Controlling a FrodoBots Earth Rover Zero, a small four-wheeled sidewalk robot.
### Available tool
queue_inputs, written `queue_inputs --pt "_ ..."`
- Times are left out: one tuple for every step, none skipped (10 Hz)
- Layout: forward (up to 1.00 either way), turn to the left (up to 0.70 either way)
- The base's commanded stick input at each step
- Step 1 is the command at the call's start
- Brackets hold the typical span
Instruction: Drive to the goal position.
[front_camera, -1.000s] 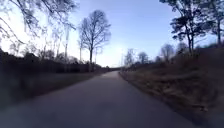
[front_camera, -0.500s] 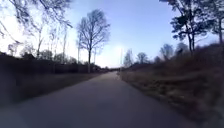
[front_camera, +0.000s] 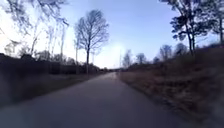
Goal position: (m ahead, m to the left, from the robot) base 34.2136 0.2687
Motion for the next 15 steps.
queue_inputs --pt "1.0 0.0" --pt "1.0 0.0" --pt "1.0 0.0" --pt "1.0 0.01" --pt "1.0 0.26" --pt "1.0 0.4" --pt "1.0 0.38" --pt "1.0 0.34" --pt "1.0 0.2" --pt "1.0 0.05" --pt "1.0 0.0" --pt "1.0 0.0" --pt "1.0 0.0" --pt "1.0 0.0" --pt "1.0 0.0"
